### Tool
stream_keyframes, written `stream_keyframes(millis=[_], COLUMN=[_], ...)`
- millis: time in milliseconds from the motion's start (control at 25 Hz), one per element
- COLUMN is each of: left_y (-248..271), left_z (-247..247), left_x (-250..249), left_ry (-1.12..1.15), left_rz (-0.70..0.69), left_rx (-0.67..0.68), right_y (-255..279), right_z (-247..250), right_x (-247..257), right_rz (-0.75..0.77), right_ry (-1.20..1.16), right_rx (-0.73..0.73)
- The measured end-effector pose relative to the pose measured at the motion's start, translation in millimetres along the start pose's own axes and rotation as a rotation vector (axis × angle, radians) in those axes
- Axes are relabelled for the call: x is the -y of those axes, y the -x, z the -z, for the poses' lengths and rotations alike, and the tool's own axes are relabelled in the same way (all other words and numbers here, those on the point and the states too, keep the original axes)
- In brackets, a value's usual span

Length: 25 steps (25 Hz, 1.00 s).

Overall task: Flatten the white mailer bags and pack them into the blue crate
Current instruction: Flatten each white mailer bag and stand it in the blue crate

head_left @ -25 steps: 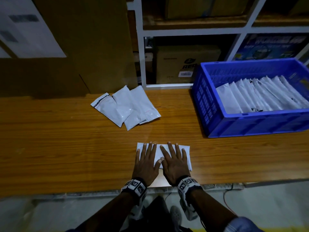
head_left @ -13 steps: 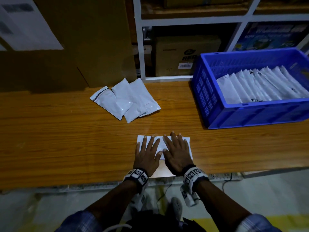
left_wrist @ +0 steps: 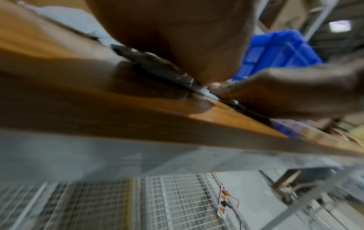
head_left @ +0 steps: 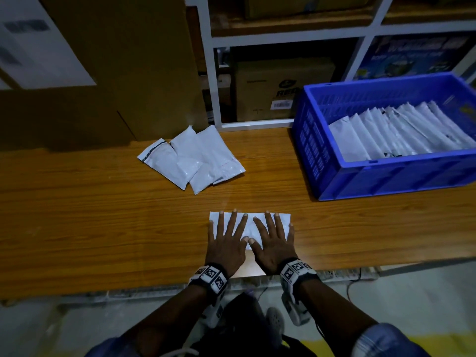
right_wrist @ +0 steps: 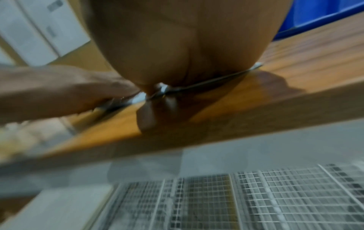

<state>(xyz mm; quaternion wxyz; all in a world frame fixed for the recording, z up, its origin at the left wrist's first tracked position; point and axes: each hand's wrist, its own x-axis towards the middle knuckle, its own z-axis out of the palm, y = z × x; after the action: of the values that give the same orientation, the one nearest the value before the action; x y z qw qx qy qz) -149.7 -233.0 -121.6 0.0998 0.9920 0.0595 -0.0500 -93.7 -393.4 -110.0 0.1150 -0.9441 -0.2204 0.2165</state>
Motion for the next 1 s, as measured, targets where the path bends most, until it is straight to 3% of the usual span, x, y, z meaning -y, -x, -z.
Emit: stream_keyframes(millis=[80, 200, 280, 400, 440, 640, 840, 1000], left_y=[2.0, 2.2, 0.8, -1.2, -1.5, -4.0, -3.8, 1.5], left_z=[-0.6, -2.1, -1.9, -2.1, -3.1, 0.1, 4.2, 8.7], left_x=[-6.9, -14.0, -15.3, -13.2, -13.6, -14.1, -8.8, 3.4], left_ry=[-0.037, -0.002, 0.003, 0.019, 0.022, 0.024, 0.073, 0.032], left_rz=[-0.045, -0.001, 0.008, 0.008, 0.015, 0.035, 0.024, 0.005], left_rx=[0.016, 0.080, 0.102, 0.125, 0.107, 0.094, 0.118, 0.001], right_y=[-1.8, -2.0, -0.1, 4.4, 6.1, 6.6, 0.9, -0.3], right_z=[4.6, 15.7, 27.7, 35.7, 32.9, 2.0, 1.7, 1.3], right_x=[-0.9, -1.7, 1.2, 8.6, 9.0, -0.8, -3.5, -3.6], right_rz=[0.005, -0.005, 0.012, 0.127, 0.151, 0.108, 0.115, 0.097], right_ry=[-0.005, -0.005, 0.038, 0.063, 0.058, 0.081, 0.105, 0.064], right_rx=[0.056, 0.155, 0.111, -0.116, -0.129, -0.114, -0.079, -0.038])
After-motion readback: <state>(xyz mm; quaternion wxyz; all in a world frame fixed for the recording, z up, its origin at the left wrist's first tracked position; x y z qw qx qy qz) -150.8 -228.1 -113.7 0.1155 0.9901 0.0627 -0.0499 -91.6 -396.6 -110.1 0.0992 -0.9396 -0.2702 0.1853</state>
